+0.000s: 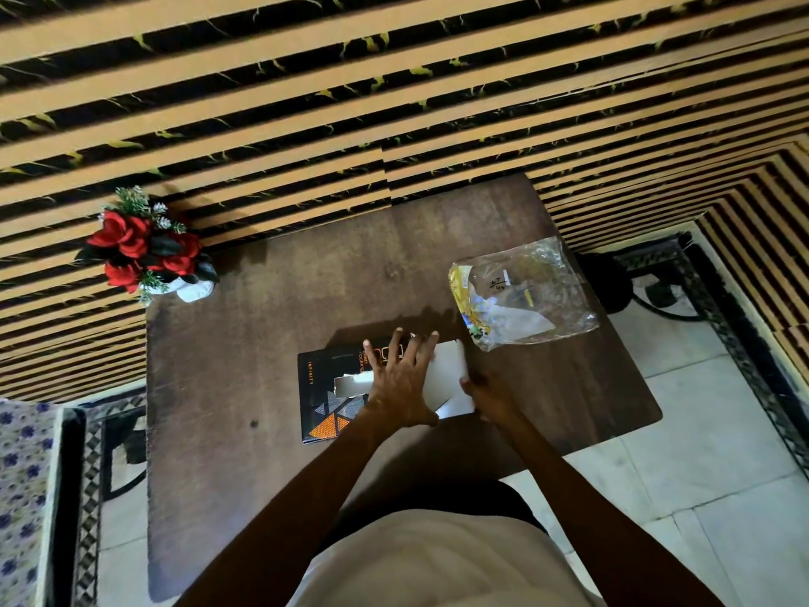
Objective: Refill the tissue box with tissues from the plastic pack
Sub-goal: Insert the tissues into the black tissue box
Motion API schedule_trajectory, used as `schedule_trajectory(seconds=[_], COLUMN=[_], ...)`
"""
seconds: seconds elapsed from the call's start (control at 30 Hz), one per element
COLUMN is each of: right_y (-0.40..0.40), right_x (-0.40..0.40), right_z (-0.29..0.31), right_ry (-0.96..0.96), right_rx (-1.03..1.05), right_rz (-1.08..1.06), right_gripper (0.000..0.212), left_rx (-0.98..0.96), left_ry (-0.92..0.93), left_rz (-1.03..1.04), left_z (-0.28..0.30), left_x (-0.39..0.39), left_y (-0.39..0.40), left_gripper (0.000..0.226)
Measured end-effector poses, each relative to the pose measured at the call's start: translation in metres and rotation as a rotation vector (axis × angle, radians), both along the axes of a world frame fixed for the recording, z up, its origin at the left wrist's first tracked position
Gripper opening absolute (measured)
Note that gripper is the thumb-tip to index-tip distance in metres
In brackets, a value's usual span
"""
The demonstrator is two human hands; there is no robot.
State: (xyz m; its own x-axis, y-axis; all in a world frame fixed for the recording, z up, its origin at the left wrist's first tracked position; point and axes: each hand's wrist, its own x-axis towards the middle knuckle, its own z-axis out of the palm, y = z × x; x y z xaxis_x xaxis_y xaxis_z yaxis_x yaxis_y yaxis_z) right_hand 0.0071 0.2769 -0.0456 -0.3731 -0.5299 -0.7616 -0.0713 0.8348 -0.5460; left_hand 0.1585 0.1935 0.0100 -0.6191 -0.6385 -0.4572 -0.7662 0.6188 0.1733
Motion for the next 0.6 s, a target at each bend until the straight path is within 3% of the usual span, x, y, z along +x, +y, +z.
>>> schedule_trajectory(seconds=[0.1, 0.3, 0.5, 0.6], right_y=[0.000, 0.005, -0.007, -0.008], right_x=[-0.004, 0.000, 0.024, 0.036], right_z=[0.003, -0.003, -0.002, 0.003], right_ry=[-0.076, -0.159, -0.153, -0.125], right_rx=[-0.032, -0.138, -0.233, -0.318], right_rz=[0.019, -0.037, -0.141, -0.112], right_gripper=[0.042, 0.041, 0.027, 0.038], left_rx=[-0.007, -0.039, 0.159, 0.288], left_ry=[0.009, 0.185, 0.498, 0.624], left_rz=[-0.006, 0.068, 0.266, 0.422], left_z=[-0.004, -0.016, -0.011, 0.003], left_x=[0.002, 0.005, 0.017, 0.045], left_y=[0.001, 0.006, -0.006, -0.018], left_gripper=[0.119, 0.065, 0.052, 0.052])
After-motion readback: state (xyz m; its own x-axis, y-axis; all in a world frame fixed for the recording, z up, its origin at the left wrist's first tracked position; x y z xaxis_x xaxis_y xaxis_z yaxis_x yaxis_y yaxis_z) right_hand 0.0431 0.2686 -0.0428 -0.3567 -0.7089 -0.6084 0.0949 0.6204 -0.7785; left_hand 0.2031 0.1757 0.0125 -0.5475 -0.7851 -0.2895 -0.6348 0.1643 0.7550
